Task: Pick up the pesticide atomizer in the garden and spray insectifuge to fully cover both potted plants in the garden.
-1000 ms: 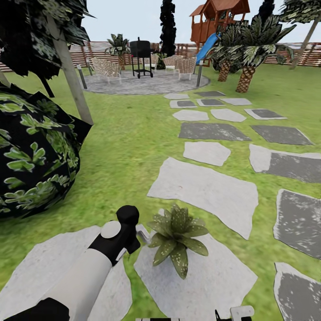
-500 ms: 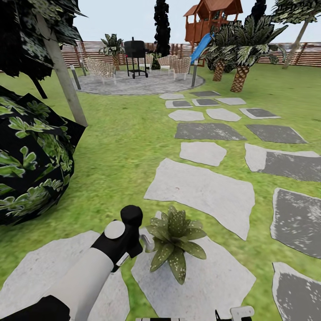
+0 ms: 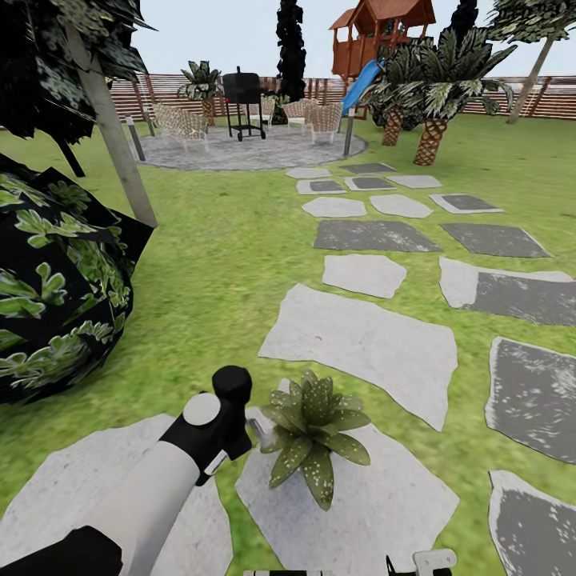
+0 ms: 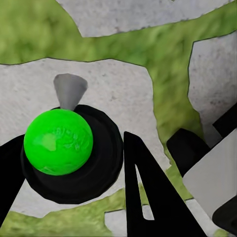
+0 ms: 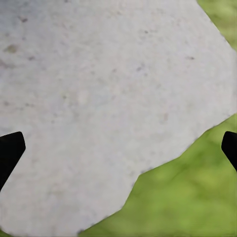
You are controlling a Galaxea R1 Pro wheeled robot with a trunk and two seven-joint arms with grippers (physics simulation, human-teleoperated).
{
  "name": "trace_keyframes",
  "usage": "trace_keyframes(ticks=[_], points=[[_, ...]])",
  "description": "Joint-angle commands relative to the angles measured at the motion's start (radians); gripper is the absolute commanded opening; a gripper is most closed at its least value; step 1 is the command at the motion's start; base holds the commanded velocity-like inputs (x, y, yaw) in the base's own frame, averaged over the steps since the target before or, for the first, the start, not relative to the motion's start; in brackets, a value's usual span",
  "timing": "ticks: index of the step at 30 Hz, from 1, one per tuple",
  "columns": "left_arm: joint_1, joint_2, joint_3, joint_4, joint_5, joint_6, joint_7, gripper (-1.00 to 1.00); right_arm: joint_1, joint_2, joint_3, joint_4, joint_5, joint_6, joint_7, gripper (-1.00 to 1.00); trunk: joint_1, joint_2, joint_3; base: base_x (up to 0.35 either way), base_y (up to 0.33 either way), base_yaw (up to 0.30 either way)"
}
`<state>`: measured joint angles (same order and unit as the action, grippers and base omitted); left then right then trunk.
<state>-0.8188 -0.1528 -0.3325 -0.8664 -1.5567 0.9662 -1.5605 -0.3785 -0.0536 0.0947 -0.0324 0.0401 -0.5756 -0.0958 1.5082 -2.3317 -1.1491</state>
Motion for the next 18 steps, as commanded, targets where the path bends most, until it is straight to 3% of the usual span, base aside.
trace_keyframes(ticks=[1, 5, 13, 18], points=[[0.0, 0.004, 0.002, -0.001, -0.01, 0.011, -0.01, -1.0, 0.0, 0.0, 0.008, 0.0, 0.004, -0.001, -0.01, 1.0, 0.0, 0.0, -0.001, 0.0, 0.0, 0.0], [-0.006, 0.002, 0.003, -0.005, -0.01, 0.017, -0.01, -1.0, -0.001, 0.0, 0.008, 0.0, 0.004, -0.001, -0.01, 1.0, 0.0, 0.0, -0.001, 0.057, 0.073, -0.104], [-0.006, 0.001, 0.0, -0.012, -0.011, 0.019, -0.01, -1.0, -0.001, 0.0, 0.008, 0.0, 0.004, -0.001, -0.01, 1.0, 0.0, 0.0, -0.001, 0.008, 0.244, -0.287], [-0.014, -0.016, -0.003, -0.017, -0.002, 0.019, -0.01, -1.0, -0.001, 0.0, 0.008, 0.0, 0.004, -0.001, -0.01, 1.0, 0.0, 0.0, -0.001, -0.012, 0.028, -0.069]])
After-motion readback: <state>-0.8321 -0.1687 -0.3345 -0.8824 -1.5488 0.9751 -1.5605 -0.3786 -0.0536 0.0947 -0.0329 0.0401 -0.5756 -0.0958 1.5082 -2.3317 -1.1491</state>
